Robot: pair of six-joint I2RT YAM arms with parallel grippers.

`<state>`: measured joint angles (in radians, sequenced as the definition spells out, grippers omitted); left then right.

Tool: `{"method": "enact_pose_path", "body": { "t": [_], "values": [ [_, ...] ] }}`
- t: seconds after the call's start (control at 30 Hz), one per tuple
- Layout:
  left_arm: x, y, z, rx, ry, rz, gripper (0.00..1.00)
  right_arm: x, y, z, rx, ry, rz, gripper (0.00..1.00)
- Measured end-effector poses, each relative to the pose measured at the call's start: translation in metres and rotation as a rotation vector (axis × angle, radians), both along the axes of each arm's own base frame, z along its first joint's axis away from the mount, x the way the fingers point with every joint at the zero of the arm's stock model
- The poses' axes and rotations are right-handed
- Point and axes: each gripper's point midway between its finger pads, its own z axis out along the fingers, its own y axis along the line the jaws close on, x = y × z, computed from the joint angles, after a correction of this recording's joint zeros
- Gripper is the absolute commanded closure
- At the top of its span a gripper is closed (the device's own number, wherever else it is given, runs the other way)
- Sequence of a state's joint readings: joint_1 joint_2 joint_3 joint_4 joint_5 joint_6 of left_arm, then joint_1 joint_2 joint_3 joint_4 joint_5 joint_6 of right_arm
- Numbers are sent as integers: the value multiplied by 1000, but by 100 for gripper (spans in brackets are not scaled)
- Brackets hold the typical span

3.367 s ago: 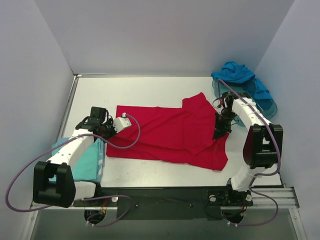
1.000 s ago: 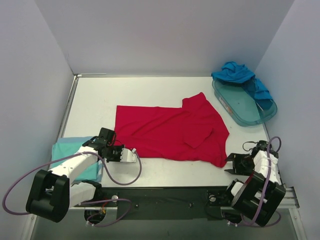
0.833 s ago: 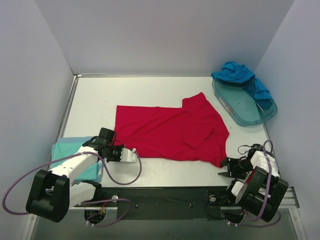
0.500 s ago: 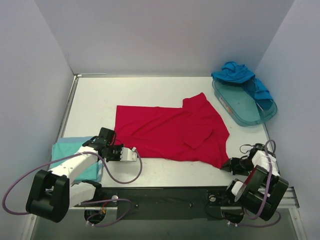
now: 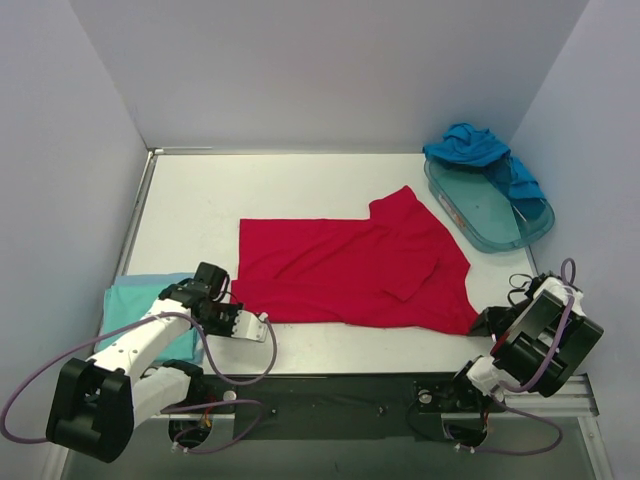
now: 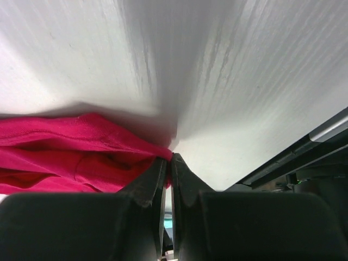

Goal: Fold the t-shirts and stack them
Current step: Fold the flattened tshirt in 1/3 of the way

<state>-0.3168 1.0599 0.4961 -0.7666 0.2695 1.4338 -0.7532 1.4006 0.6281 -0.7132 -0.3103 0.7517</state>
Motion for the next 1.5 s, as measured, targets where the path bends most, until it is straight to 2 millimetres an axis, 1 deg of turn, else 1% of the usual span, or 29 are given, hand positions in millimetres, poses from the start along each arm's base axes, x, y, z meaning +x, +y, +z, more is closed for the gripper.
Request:
{"method": "enact_pose_path", "body": {
  "t": [0.13,0.2,0.23,0.27,0.3,0.33,0.37,0.43,0.47,0.53,0.63,0.7,0.77,0.8,0.83,0.87,0.9,0.93,0.97,1.07,1.13,1.2,1.27,1.37,1.5],
  "values": [
    [-7,-7,-1,-33,34,0,100,-5,3,2,15,9,31,99],
    [-9,-9,0,-45,44,10,90,-7,5,2,22,14,46,95],
    [-8,-10,2,-50,47,15,76,-8,5,3,24,16,52,91],
    [-7,-12,6,-63,46,22,67,-9,5,3,24,18,59,89],
    [-4,-17,12,-84,44,27,56,-9,4,4,23,18,64,84],
    [0,-22,19,-113,37,31,51,-9,4,5,22,16,70,76],
    [4,-29,28,-149,28,35,47,-9,3,5,21,14,72,74],
    [11,-43,44,-222,8,36,46,-8,2,6,20,11,82,68],
    [13,-49,50,-249,1,34,46,-8,2,6,21,11,88,66],
    [12,-54,49,-263,8,29,46,-8,2,6,22,11,93,64],
    [8,-51,32,-226,50,32,46,-7,1,8,21,8,101,60],
    [6,-45,17,-187,74,44,50,-7,0,9,20,5,103,59],
    [4,-38,3,-149,86,55,61,-5,0,10,20,0,102,60],
    [4,-36,-1,-137,84,58,71,-4,0,11,24,-5,101,63],
    [6,-37,-2,-136,73,58,78,-3,1,11,30,-10,100,65],
    [10,-38,-1,-135,51,54,91,-2,2,11,37,-15,98,76],
    [14,-38,-2,-134,29,50,99,-1,4,11,46,-19,97,83],
    [19,-39,-2,-133,5,44,100,0,5,10,58,-21,95,98],
    [21,-40,-2,-133,-8,47,100,0,6,8,68,-18,90,100],
    [28,-39,-2,-128,-52,47,100,-2,9,4,87,-4,78,100],
    [34,-36,-1,-112,-85,58,100,-2,8,4,82,-5,70,100],
    [39,-28,-1,-85,-115,77,100,-1,3,7,71,-4,62,100],
    [41,-19,0,-59,-132,91,100,2,-6,12,44,-14,60,100],
    [35,-13,2,-45,-134,82,100,7,-13,18,24,-30,70,100],
    [23,-12,6,-43,-115,48,100,2,-12,17,41,-10,99,100]
  ]
}}
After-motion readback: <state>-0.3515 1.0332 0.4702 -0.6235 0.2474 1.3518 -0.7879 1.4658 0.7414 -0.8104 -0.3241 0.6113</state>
